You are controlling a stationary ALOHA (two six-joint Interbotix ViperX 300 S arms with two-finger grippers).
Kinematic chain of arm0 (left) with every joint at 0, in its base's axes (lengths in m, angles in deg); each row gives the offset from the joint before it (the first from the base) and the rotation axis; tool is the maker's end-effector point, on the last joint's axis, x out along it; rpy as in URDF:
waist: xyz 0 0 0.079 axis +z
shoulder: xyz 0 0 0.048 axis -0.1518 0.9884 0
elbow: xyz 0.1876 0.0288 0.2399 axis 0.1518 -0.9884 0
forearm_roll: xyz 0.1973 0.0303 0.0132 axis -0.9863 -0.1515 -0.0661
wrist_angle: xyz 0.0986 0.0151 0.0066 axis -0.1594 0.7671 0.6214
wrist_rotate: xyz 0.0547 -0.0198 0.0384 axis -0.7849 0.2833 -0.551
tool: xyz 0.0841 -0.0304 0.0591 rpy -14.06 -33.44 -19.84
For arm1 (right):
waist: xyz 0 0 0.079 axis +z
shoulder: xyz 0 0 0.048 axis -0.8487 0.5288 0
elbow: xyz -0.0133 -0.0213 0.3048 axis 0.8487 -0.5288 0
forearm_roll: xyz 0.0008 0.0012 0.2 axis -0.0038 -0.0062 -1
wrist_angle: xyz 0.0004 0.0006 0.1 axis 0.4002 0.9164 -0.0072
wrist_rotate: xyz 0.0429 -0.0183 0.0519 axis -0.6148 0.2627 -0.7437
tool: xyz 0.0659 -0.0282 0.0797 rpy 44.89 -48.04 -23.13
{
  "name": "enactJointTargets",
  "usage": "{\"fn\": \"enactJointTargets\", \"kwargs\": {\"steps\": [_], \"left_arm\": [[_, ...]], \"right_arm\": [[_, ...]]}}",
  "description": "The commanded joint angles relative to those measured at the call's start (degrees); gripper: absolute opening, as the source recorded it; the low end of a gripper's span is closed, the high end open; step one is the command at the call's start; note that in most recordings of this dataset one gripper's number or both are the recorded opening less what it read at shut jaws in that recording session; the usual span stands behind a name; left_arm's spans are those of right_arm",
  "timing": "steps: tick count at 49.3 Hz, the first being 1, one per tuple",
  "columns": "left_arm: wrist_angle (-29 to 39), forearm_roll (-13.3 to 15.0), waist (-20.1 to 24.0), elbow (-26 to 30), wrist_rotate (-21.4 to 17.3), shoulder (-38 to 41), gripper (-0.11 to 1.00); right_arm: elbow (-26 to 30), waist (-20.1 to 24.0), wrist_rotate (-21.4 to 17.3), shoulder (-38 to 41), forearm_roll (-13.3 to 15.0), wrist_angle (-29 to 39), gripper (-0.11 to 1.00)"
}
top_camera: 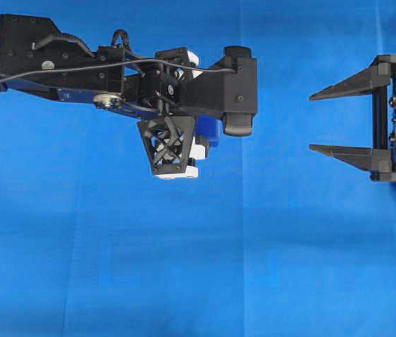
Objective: Handover the blue block to the right arm after grasping it with the left arm, then place it in the designated position.
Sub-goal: 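Lift the cube with the left gripper and raise it upright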
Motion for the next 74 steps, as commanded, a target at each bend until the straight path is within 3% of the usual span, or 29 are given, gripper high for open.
{"fn": "enactJointTargets", "kwargs": {"steps": [1, 27, 62, 74], "left_arm": [[-0.4, -0.1, 0.0, 1.5, 0.1, -2.1, 0.48], [-3.5, -0.2, -0.1, -0.4, 0.0, -6.7, 0.48], [-45.0, 0.1, -0.4, -24.6, 0.7, -23.3, 0.48], [-51.9, 0.3, -0.7, -29.8, 0.9, -25.8, 0.48]], "right_arm": [[1.4, 0.0, 0.0, 0.2, -0.1, -0.2, 0.96], [1.4, 0.0, 0.0, 0.2, -0.1, -0.2, 0.96], [1.8, 0.0, 0.1, 0.2, 0.0, -0.8, 0.96], [2.0, 0.0, 0.1, 0.2, 0.0, -0.8, 0.96]]}}
